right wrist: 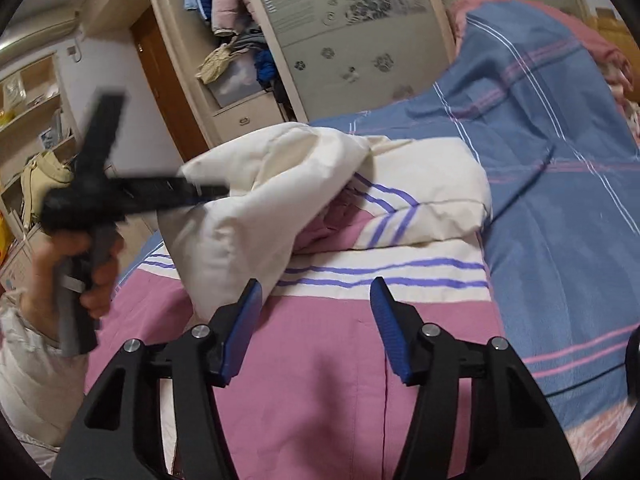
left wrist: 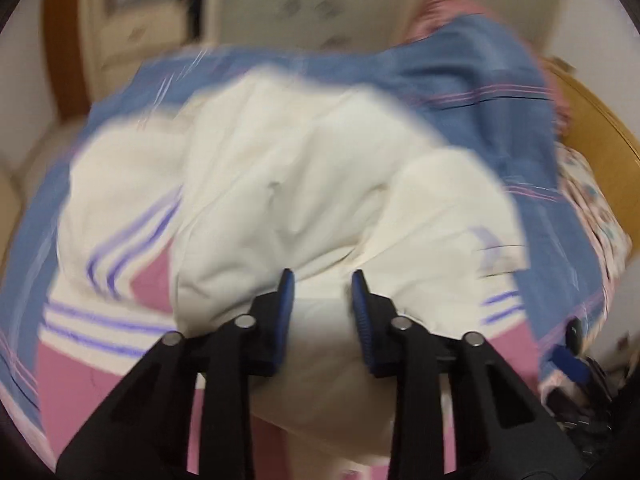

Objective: Fold large clothes
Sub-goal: 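Fold the held hood down over the jacket front with the right gripper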

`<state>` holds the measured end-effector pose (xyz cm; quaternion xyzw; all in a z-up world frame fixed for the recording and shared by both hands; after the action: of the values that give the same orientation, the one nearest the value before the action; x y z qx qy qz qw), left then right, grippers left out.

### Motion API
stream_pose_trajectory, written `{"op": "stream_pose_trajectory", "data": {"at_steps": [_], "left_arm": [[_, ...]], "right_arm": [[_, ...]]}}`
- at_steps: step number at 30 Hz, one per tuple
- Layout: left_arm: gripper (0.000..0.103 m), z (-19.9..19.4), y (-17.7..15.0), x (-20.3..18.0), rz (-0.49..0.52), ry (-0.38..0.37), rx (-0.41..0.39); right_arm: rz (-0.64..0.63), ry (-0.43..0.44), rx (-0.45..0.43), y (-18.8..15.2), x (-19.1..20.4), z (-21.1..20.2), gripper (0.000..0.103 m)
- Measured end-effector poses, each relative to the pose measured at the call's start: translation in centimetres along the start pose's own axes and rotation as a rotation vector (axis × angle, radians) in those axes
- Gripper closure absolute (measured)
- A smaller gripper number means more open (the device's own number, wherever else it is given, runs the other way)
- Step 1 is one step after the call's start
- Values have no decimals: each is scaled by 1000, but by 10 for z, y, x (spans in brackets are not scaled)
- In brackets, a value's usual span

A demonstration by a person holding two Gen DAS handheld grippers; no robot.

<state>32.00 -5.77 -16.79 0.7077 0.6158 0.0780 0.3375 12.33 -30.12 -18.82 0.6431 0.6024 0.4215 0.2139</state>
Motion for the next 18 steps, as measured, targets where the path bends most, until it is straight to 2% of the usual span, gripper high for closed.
{"op": "stream_pose_trajectory", "data": {"at_steps": [1,2,4,8,10,12,15,18], "left_arm": [[91,16,-7,28,-90,-14,38],[97,25,-13,45,-137,-35,50],[97,24,-19,52,-137,-71,28],[97,11,-24,47,-110,-54,14],[97,3,-29,52,-129,-72,10],[97,-2,-35,59,-142,-92,11],[97,-5,-43,68,-168,-130,15],[97,-3,-46,68,-171,-134,20]], "right_arm": [[-1,5,6,-2,3,6,45],[-4,9,13,-1,5,10,45],[-8,36,18,6,11,18,45],[-46,145,19,27,41,37,46],[-86,193,27,32,62,44,53],[-118,280,50,33,82,55,58],[-160,304,85,30,103,76,63],[-175,277,190,23,110,109,69]]}}
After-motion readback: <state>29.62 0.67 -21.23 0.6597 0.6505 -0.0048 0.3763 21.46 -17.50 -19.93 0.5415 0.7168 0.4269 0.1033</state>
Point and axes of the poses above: each gripper's, at about its wrist camera, not at the fingertips, and z roughly the way its jaws point, x to its left, y to its top, the point moved 1 cm from there along z, roughly the way its jaws point, and after that the axes turned 6 degrees about -y, right-handed, at the moved point
